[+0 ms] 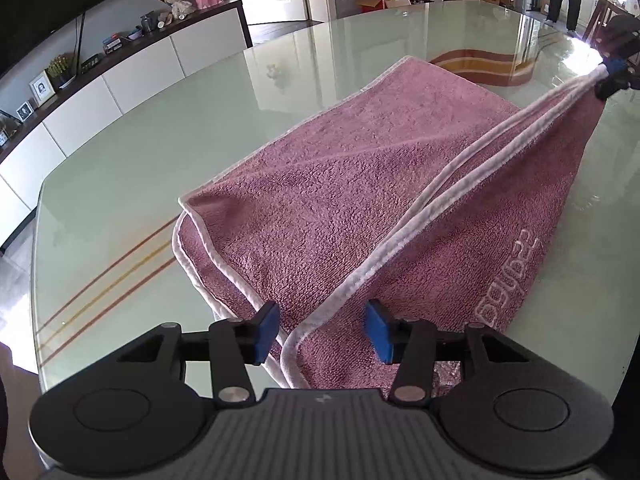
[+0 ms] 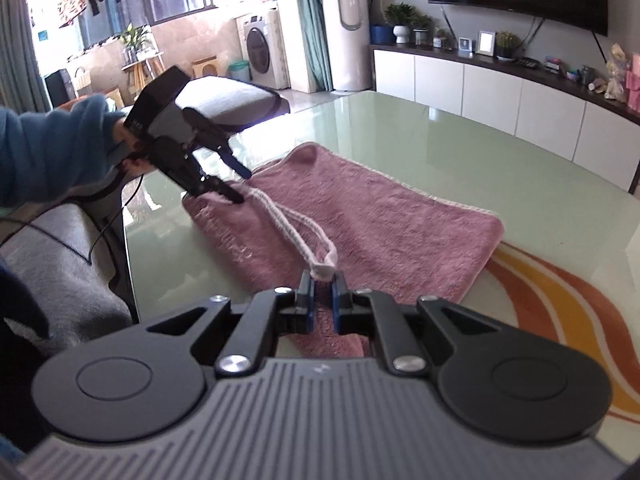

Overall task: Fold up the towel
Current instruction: 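Close the left gripper on the white-bordered towel edge while right gripper holds, then lift the towel edge with both grippers and fold it over the towel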

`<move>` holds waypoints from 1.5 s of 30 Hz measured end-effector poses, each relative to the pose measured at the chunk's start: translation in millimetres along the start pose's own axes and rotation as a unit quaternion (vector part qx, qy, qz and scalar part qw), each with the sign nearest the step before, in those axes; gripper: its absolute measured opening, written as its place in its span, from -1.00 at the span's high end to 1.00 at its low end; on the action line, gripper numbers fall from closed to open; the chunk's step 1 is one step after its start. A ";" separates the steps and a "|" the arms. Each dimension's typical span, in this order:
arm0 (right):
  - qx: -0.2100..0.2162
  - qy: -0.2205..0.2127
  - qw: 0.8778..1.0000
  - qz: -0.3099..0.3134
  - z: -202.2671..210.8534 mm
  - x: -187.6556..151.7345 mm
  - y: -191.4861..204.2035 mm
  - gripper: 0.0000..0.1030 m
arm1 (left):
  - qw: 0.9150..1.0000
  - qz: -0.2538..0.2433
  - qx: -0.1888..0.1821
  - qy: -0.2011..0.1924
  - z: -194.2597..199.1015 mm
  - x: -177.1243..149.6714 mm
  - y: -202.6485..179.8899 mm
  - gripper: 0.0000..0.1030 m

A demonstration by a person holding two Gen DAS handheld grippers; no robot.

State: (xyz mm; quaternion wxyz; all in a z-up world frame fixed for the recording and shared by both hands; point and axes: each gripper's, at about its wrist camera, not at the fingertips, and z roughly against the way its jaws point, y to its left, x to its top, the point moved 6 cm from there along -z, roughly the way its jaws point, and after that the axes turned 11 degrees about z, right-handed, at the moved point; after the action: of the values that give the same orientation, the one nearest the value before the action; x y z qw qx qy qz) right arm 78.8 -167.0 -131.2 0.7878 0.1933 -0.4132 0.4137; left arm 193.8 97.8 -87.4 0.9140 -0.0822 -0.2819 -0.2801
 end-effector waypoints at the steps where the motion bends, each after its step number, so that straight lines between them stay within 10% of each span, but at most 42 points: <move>1: 0.004 0.001 1.000 0.002 1.8 -0.9 2.6 0.84 | 1.000 -0.001 -0.001 0.000 0.1 -0.4 0.0 0.04; 24: -0.007 0.025 1.000 0.005 -20.7 -2.7 1.1 0.84 | 0.999 0.000 -0.027 0.028 -2.0 2.5 -5.6 0.48; 33: -0.020 0.024 1.000 -0.003 -21.4 -5.4 -4.9 0.84 | 0.992 -0.113 0.057 -0.005 3.9 -10.3 -48.1 0.76; 45: -0.053 0.020 0.998 -0.013 -21.1 -1.3 -20.2 0.84 | 0.991 -0.096 0.081 -0.039 24.5 0.1 -48.2 0.76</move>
State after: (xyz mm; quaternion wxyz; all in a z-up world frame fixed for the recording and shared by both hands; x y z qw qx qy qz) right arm 105.1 -165.8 -143.8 0.8102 0.1482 -0.4165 0.3848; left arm 155.4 65.3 -67.4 0.8748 0.0084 -0.3459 -0.3392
